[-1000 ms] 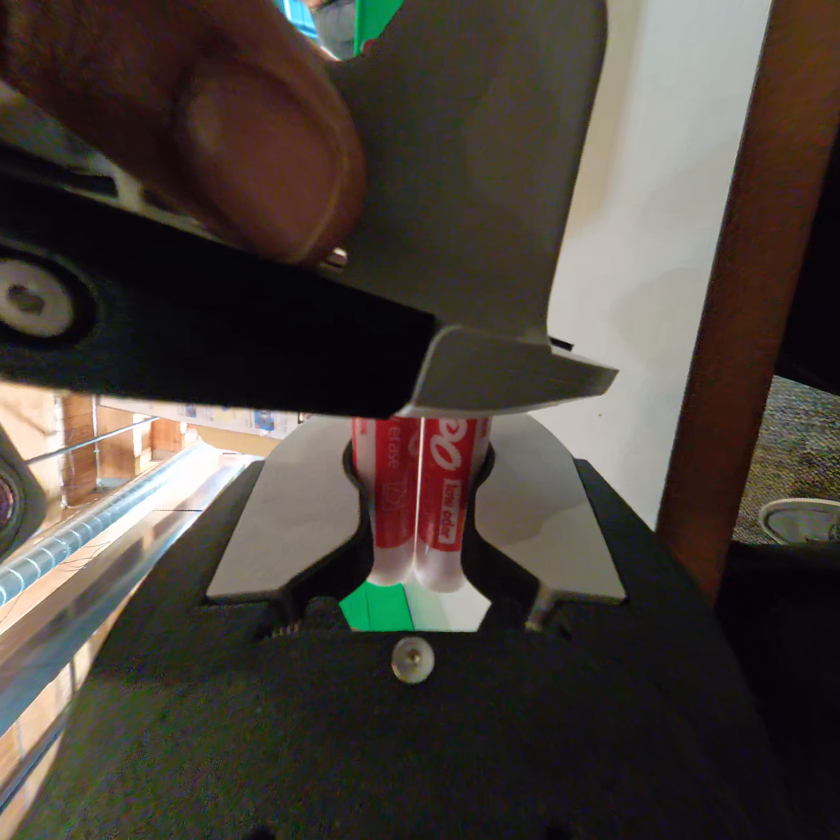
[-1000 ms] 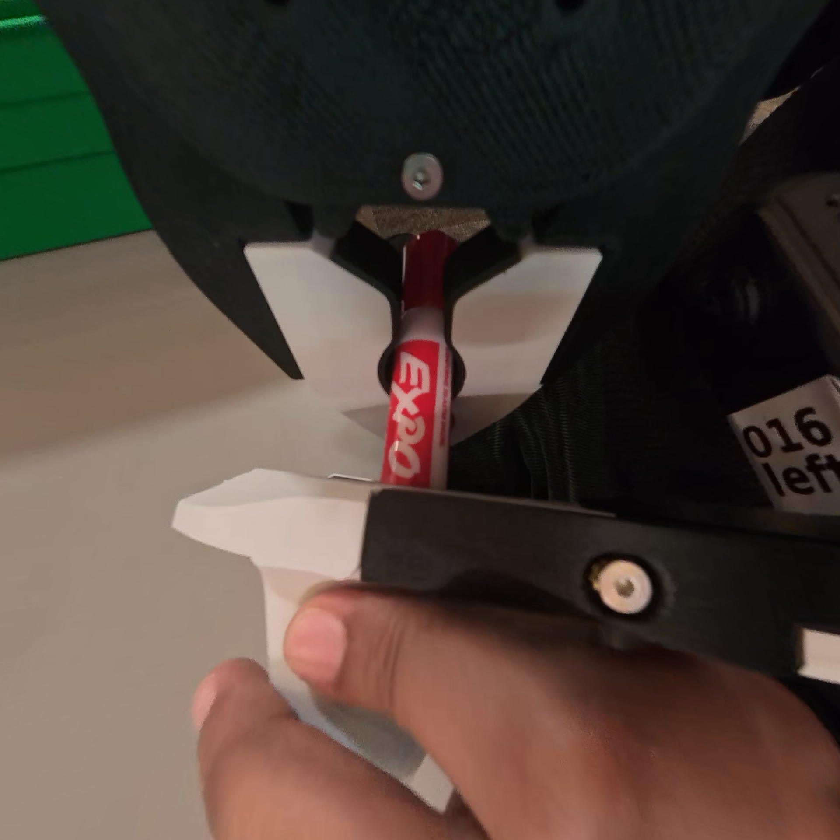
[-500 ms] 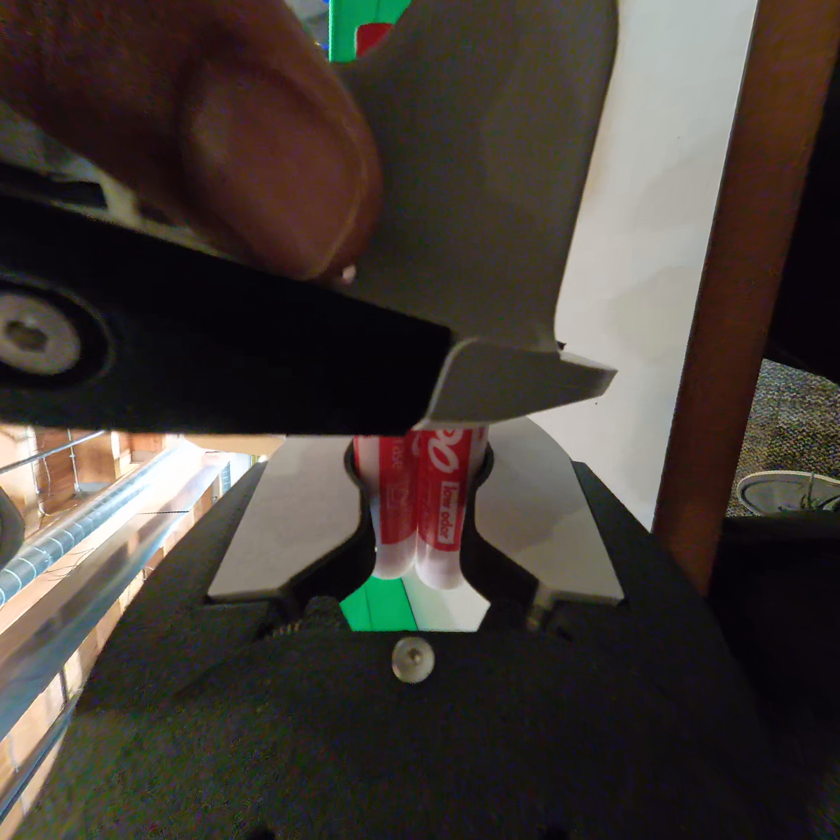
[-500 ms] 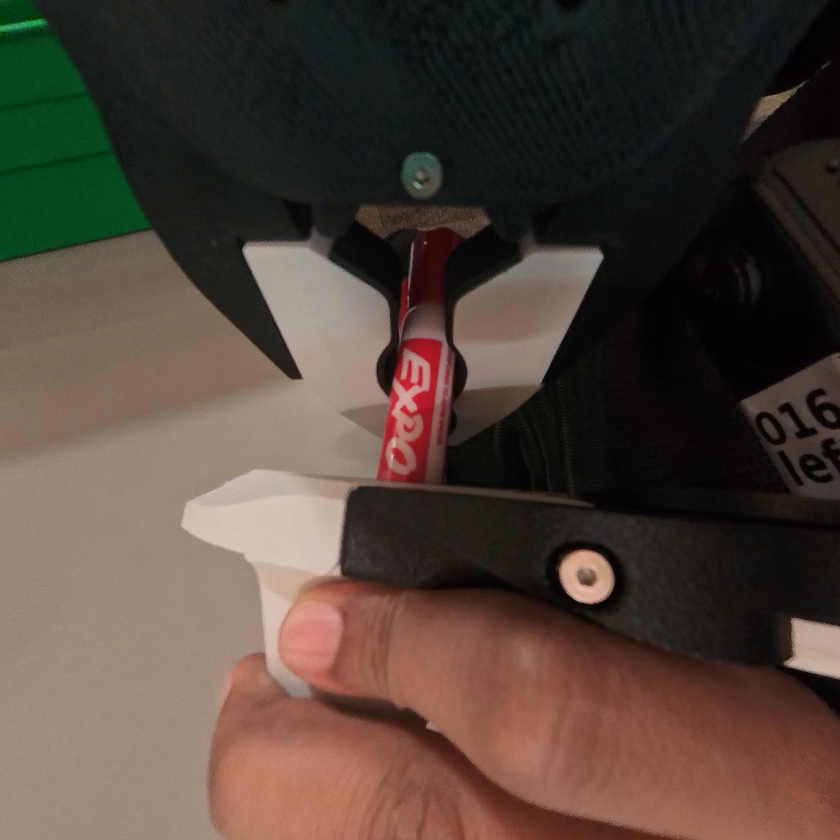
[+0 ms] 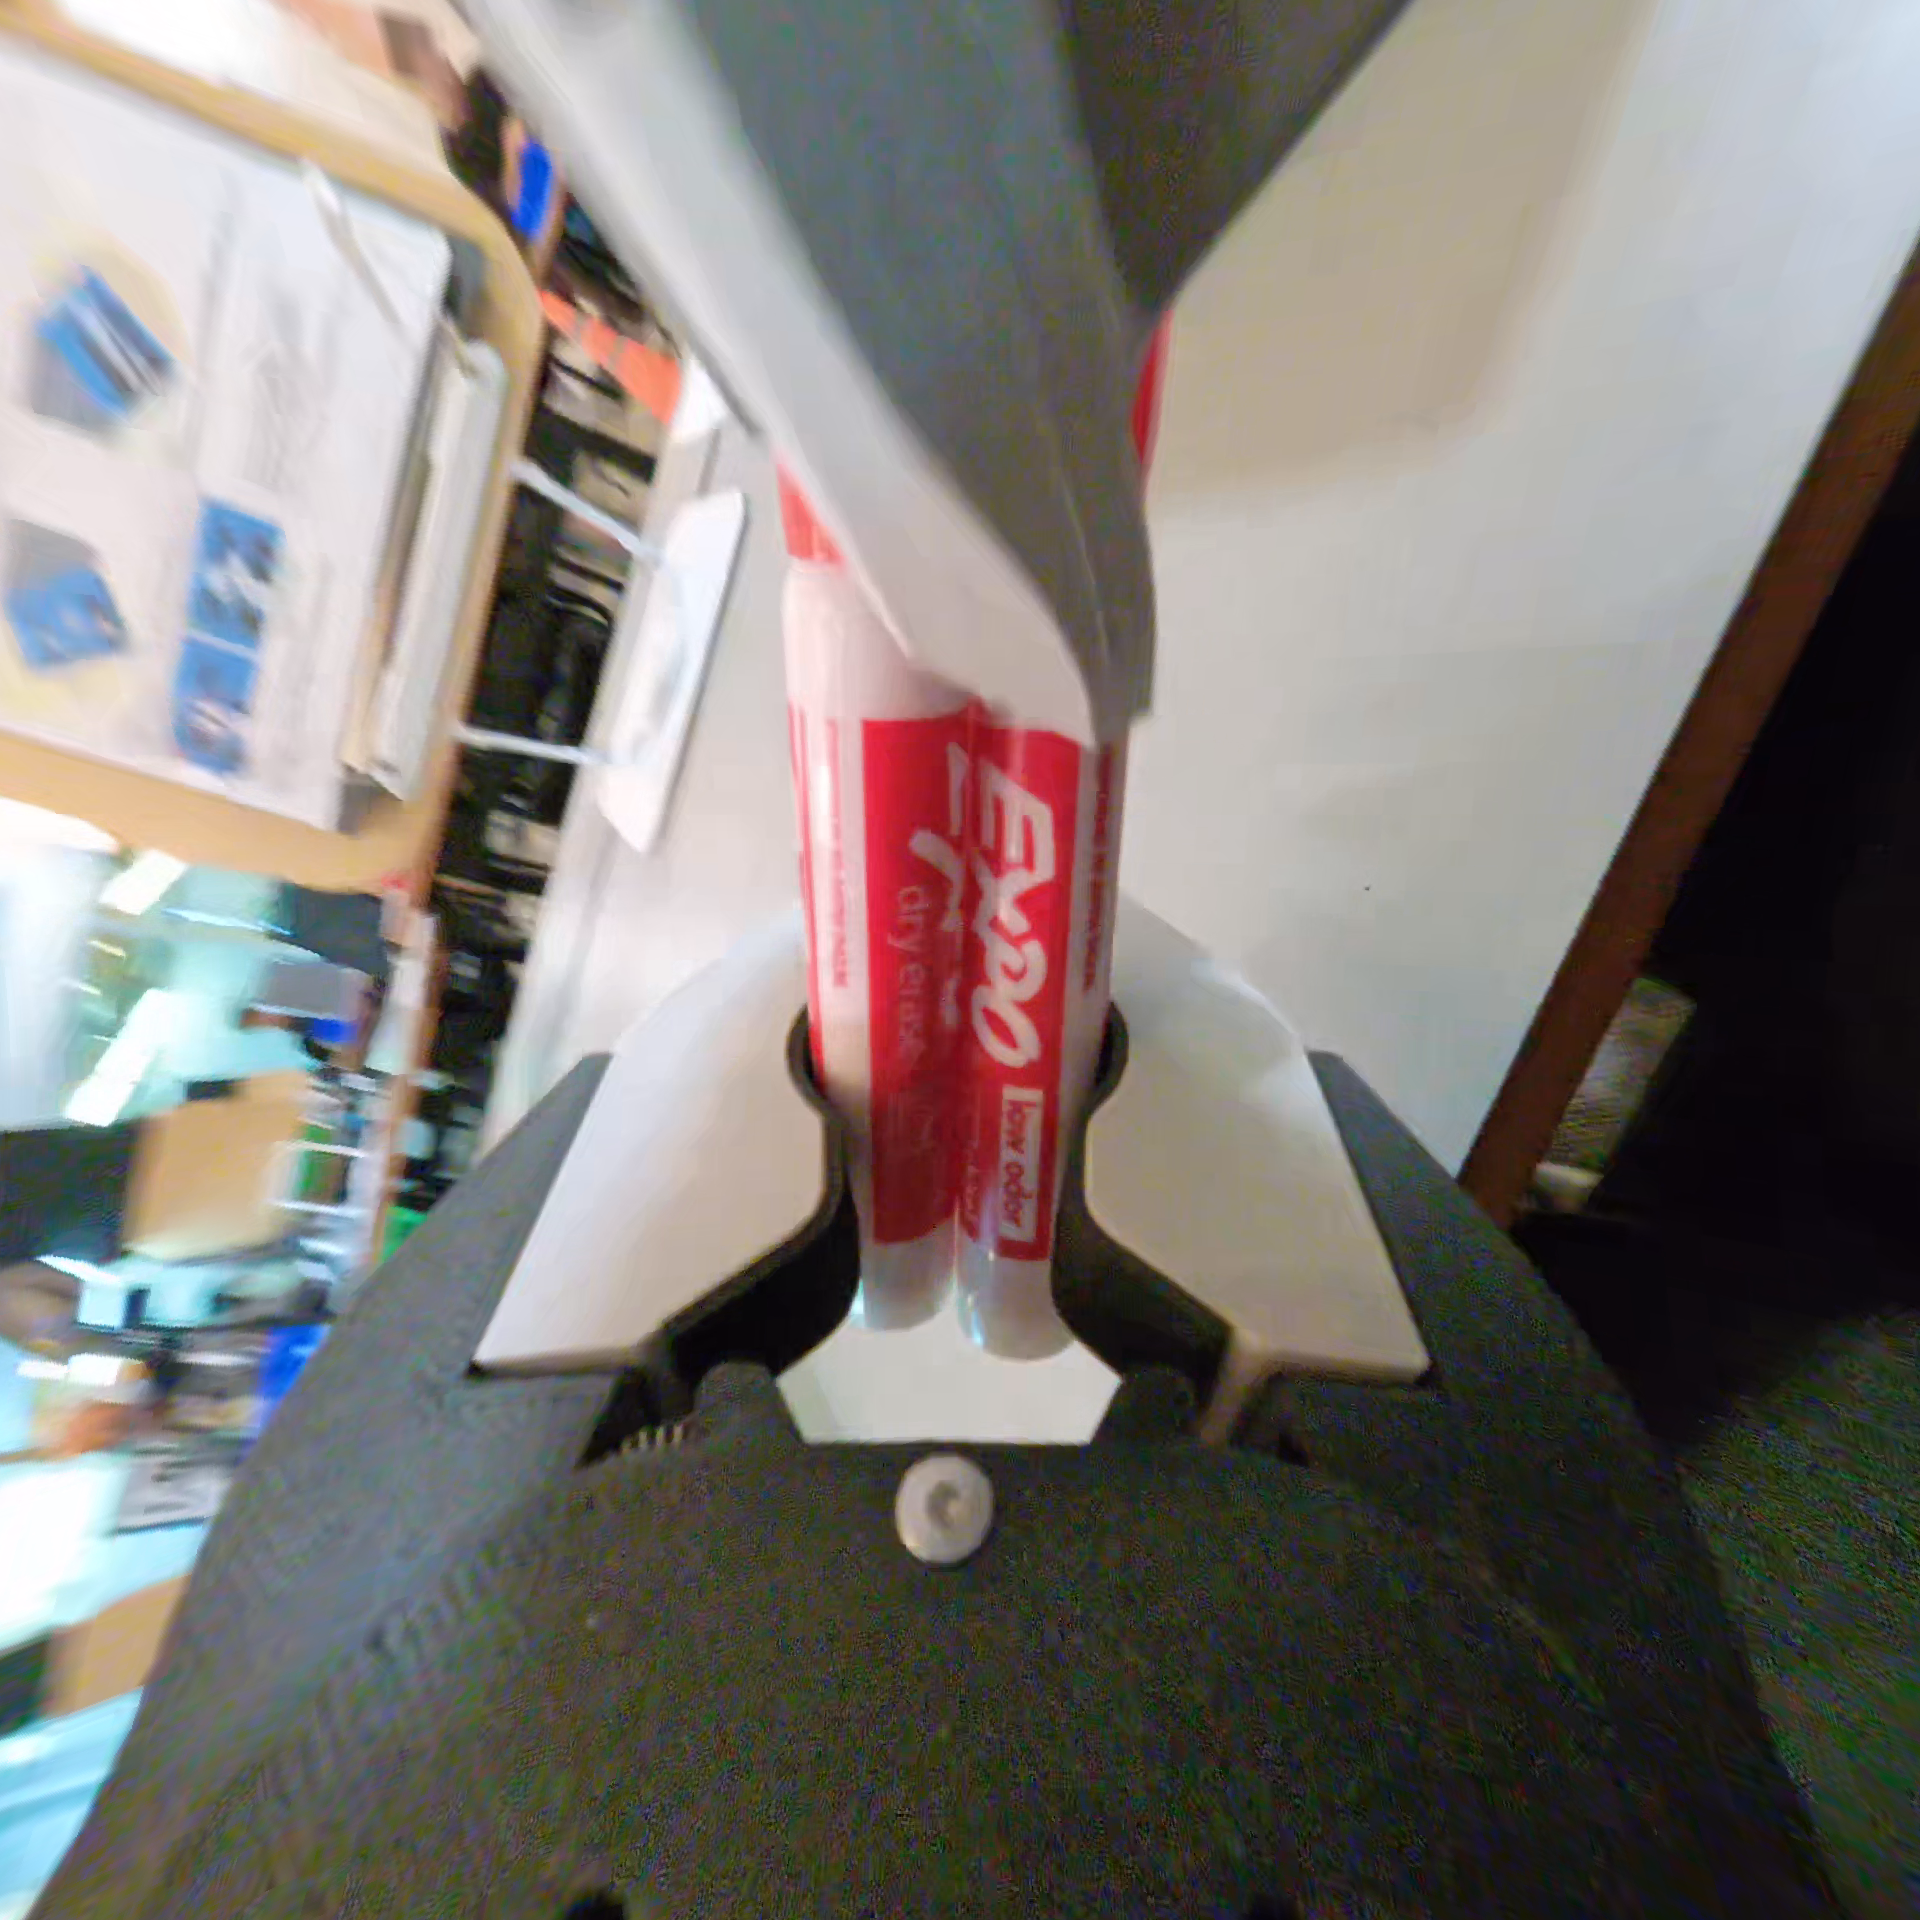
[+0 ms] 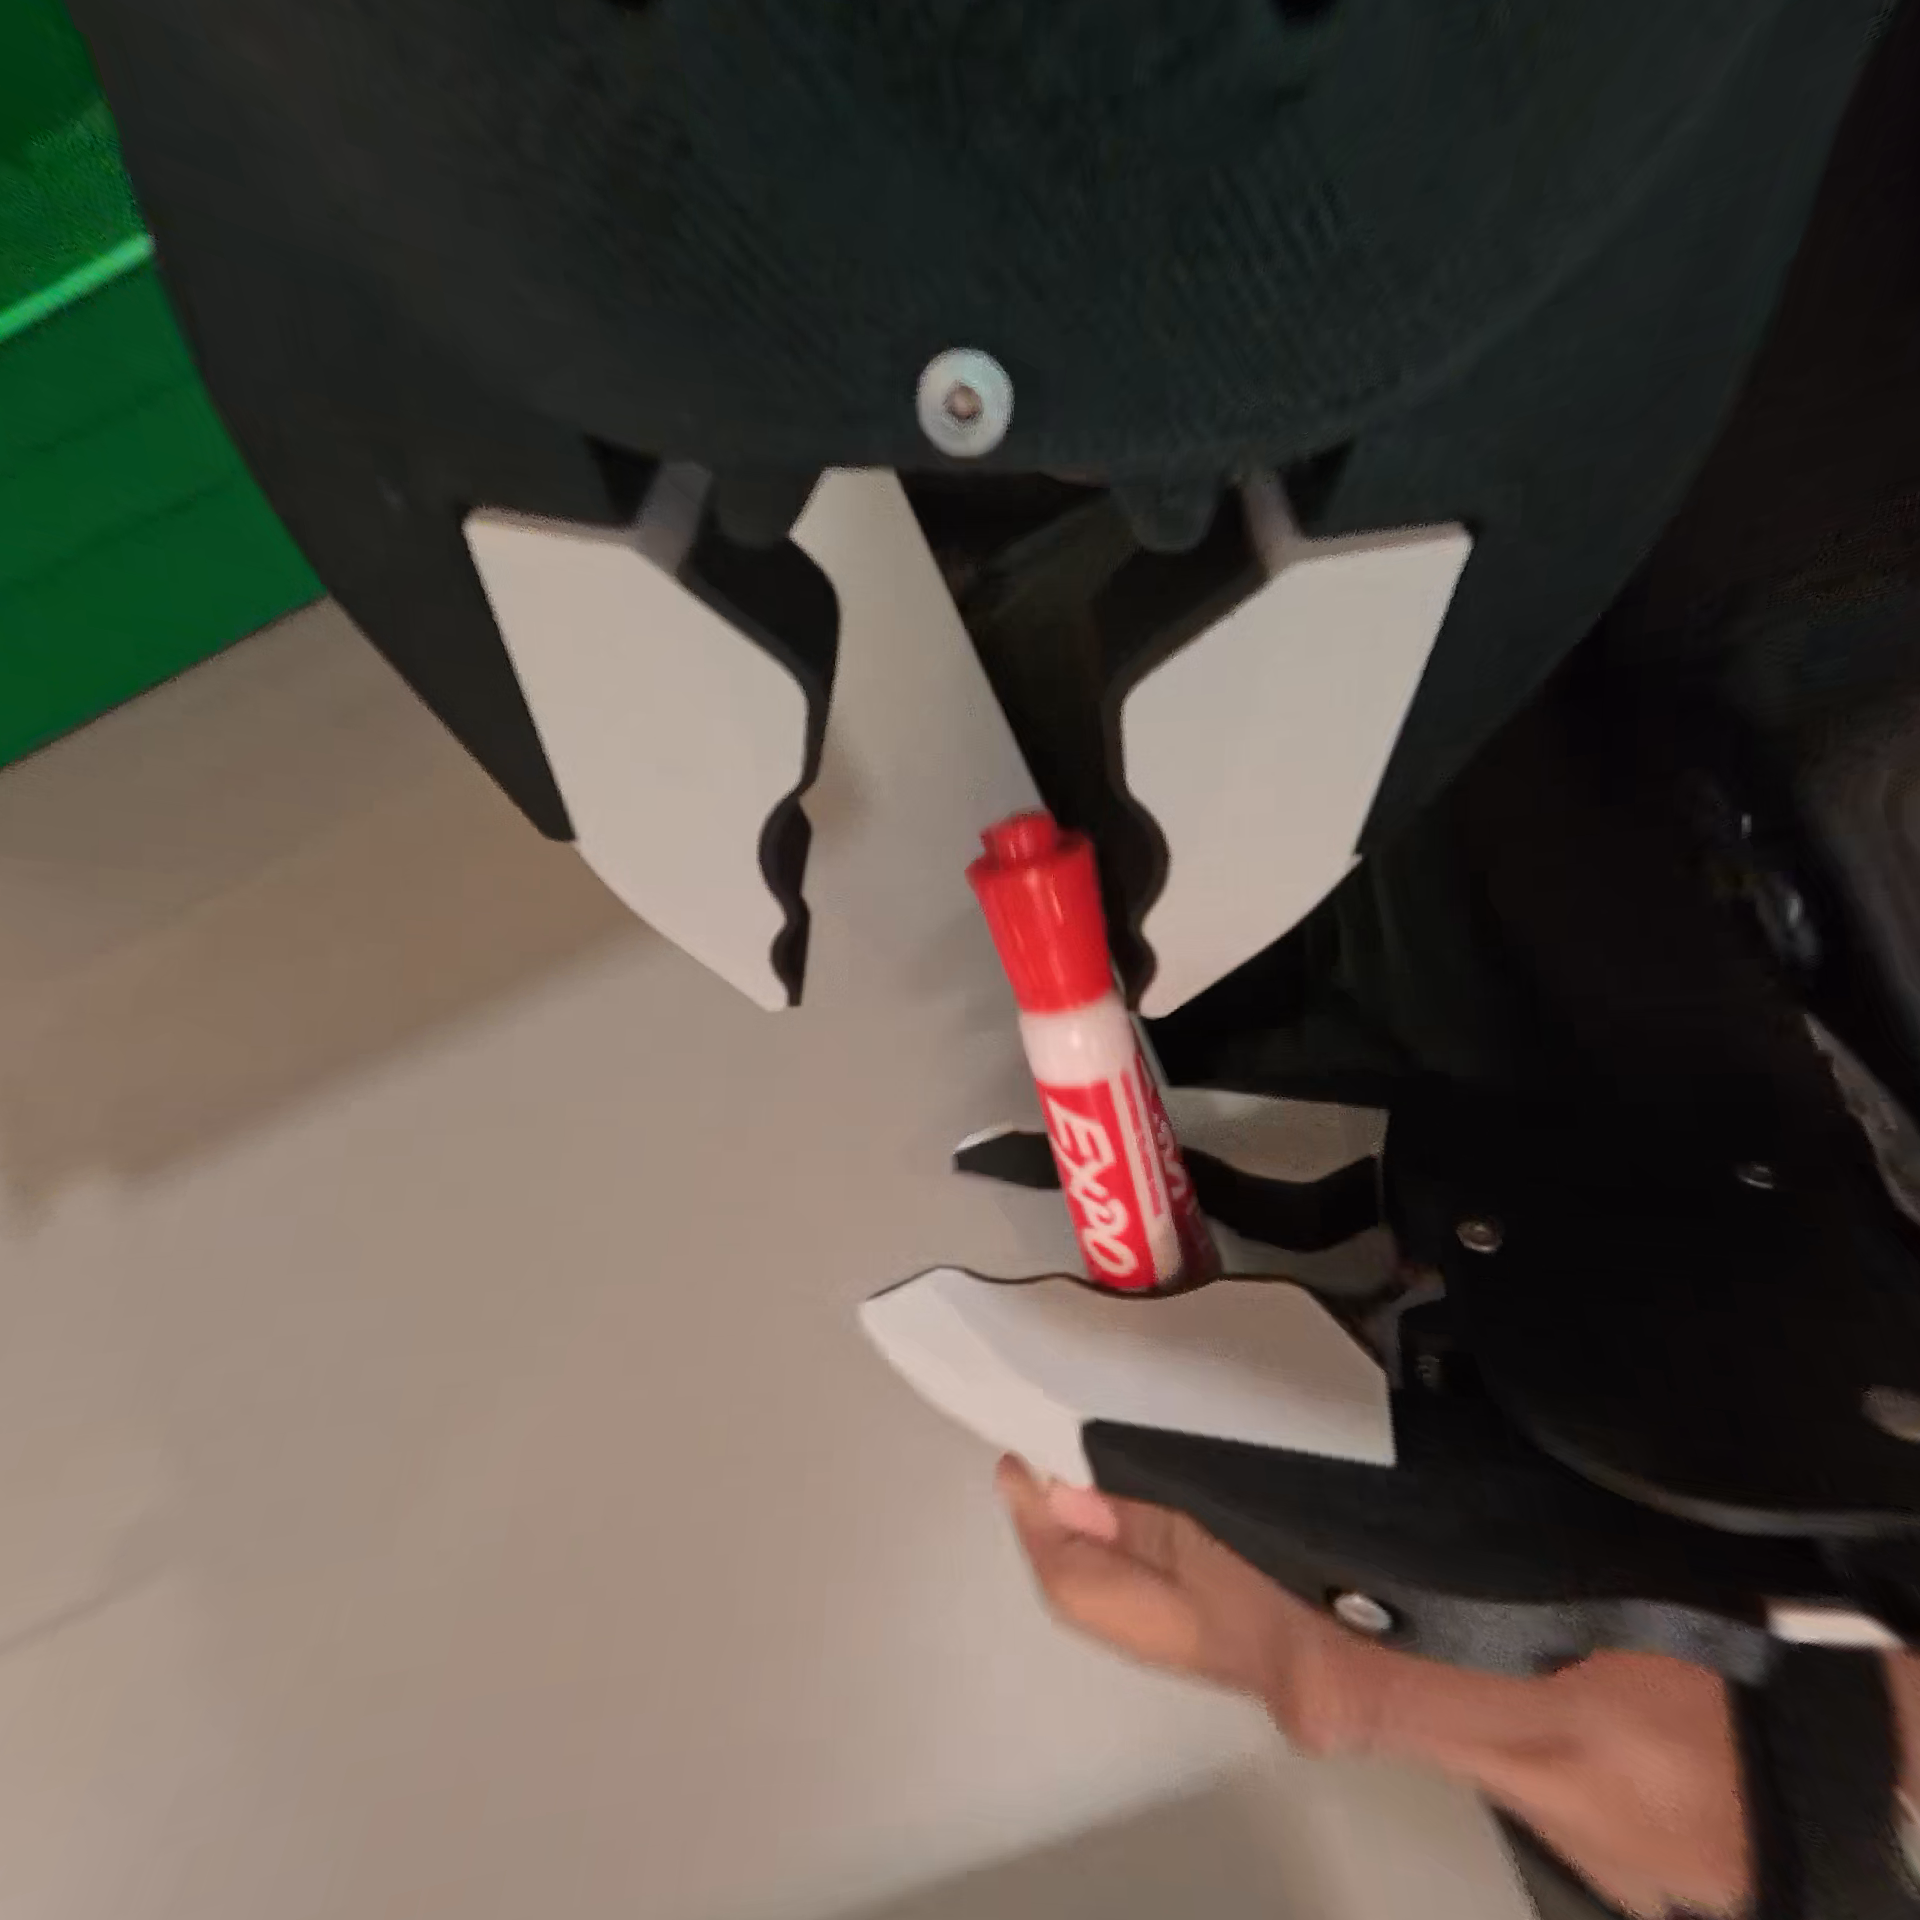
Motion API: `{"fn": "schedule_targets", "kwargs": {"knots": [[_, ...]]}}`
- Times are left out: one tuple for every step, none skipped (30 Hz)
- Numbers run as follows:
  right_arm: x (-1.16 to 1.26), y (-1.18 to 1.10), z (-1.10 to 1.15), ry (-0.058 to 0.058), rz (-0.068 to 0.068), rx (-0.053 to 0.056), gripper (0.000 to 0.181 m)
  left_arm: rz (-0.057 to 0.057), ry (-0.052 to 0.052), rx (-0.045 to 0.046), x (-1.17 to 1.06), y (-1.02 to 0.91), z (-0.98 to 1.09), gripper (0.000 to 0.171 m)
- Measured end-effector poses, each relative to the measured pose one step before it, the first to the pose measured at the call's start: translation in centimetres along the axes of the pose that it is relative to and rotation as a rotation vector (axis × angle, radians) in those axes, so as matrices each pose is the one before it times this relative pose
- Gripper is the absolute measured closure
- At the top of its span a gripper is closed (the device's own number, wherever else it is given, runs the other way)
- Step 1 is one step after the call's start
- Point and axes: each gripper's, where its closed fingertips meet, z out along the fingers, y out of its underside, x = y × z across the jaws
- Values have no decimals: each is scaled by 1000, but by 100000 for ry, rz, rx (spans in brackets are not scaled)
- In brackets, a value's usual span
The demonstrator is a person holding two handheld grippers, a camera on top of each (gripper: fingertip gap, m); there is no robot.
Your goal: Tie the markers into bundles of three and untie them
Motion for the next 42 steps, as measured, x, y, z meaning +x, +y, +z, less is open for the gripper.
{"fn": "schedule_targets", "kwargs": {"knots": [[628, -868, -715, 614, 2414, 6780, 122, -7976, 4439, -1082, -187, 465, 21, 127], [757, -867, -716, 1415, 3067, 6528, 125, -8073, 5943, -2261, -75, 674, 70, 127], [854, -844, -631, 2088, 2922, 6191, 126, -7800, 6341, -2840, -54, 741, 92, 127], [772, -799, -552, 1887, 2211, 6025, 127, -6663, 5670, -2200, -90, 692, 68, 127], [565, -648, -423, 851, 1914, 5162, 128, -5035, 4006, -1226, -228, 567, 18, 127], [420, -442, -261, 187, 1736, 3761, 129, -3715, 2275, -1192, -389, 476, -31, 126], [368, -276, -109, 246, 1542, 2634, 129, -3213, 2139, -1371, -331, 361, -66, 126], [285, -129, 21, 256, 1173, 1700, 130, -3404, 3108, -803, -118, 201, -95, 126], [146, 0, 129, -27, 381, 865, 130, -4111, 4179, -308, 124, 91, -103, 126], [36, 68, 222, -2, -786, 385, 131, -4157, 4549, 75, 277, 45, -79, 126], [19, 93, 253, 588, -1882, 205, 131, -2990, 3665, 615, 257, 9, -62, 126], [56, 96, 284, 1312, -2545, 69, 132, -1469, 1703, 670, 96, -4, -55, 126], [66, 72, 257, 1694, -2892, 91, 134, -448, 372, 46, -23, 14, -81, 126], [229, -131, 187, 2888, -3188, 1120, 138, 63, 13, 131, -11, -22, -111, 126], [514, -493, 26, 4994, -3335, 3756, 147, -355, 279, 801, 78, -111, -138, 126], [462, -695, -80, 4611, -3018, 5637, 154, -1040, 586, 1076, 128, -110, -150, 126], [166, -693, -77, 2193, -2654, 5822, 158, -1379, 676, 1068, 132, -31, -170, 126], [34, -660, -21, 683, -2100, 5300, 159, -1587, 303, 945, 64, 62, -201, 126], [-18, -545, 104, -210, -1383, 4271, 159, -1687, -116, 951, -13, 159, -247, 126], [-50, -396, 272, -1006, -403, 2875, 157, -1913, -569, 712, -121, 253, -332, 126], [-123, -256, 486, -2008, 800, 1435, 154, -2128, -885, 820, -184, 283, -408, 126], [-181, -205, 632, -2740, 2172, 654, 153, -2614, -907, 904, -211, 320, -493, 126], [-358, -216, 758, -3870, 3560, 656, 151, -3070, -803, 1164, -219, 300, -566, 126], [-658, -145, 887, -6020, 4626, -141, 145, -3428, -648, 1246, -217, 321, -636, 127], [-708, -145, 989, -6294, 5139, -680, 139, -3503, -900, 1104, -244, 370, -665, 126], [-593, -305, 1069, -5241, 4334, 69, 136, -3362, -1151, 820, -281, 430, -678, 126], [-601, -424, 1104, -4917, 2683, 306, 133, -3045, -1168, 581, -280, 499, -650, 126], [-518, -505, 1133, -4041, 737, -46, 133, -2886, -1444, 468, -314, 538, -623, 127], [-386, -609, 1194, -2759, -1004, -453, 132, -2637, -1733, 404, -358, 574, -591, 127], [-324, -791, 1279, -2036, -2323, -826, 130, -2331, -1617, 222, -361, 601, -551, 127], [-331, -998, 1404, -2158, -3291, -947, 127, -2327, -1357, -224, -350, 621, -509, 127], [-343, -1250, 1541, -2548, -4157, -572, 126, -2199, -1593, 159, -396, 547, -499, 127], [-336, -1512, 1748, -2933, -4941, 262, 127, -2102, -1592, 245, -414, 461, -501, 127], [-317, -1614, 2022, -3691, -5724, 390, 128, -2104, -1235, 452, -377, 339, -484, 127], [-244, -1441, 2333, -4705, -6240, -725, 129, -2089, -1024, 938, -333, 205, -463, 127], [-111, -1058, 2636, -5801, -6562, -2759, 129, -1989, -823, 832, -305, 220, -417, 127], [149, -532, 2859, -5972, -7691, -5295, 132, -1880, -298, -82, -232, 342, -313, 127], [605, -55, 2997, -4192, -8368, -7362, 134, -1647, 132, -1173, -178, 493, -158, 127], [701, 277, 3013, -3740, -9098, -8460, 136, -1400, -96, -1182, -222, 491, -24, 127], [751, 504, 2966, -3057, -9433, -8836, 135, -1552, -9, -548, -183, 336, 51, 127], [648, 709, 2853, -3073, -9165, -9138, 135, -1467, 1256, -484, 15, 190, 52, 127], [419, 851, 2706, -3678, -9108, -9323, 134, -1109, 1211, 537, 67, -35, -13, 127]]}}
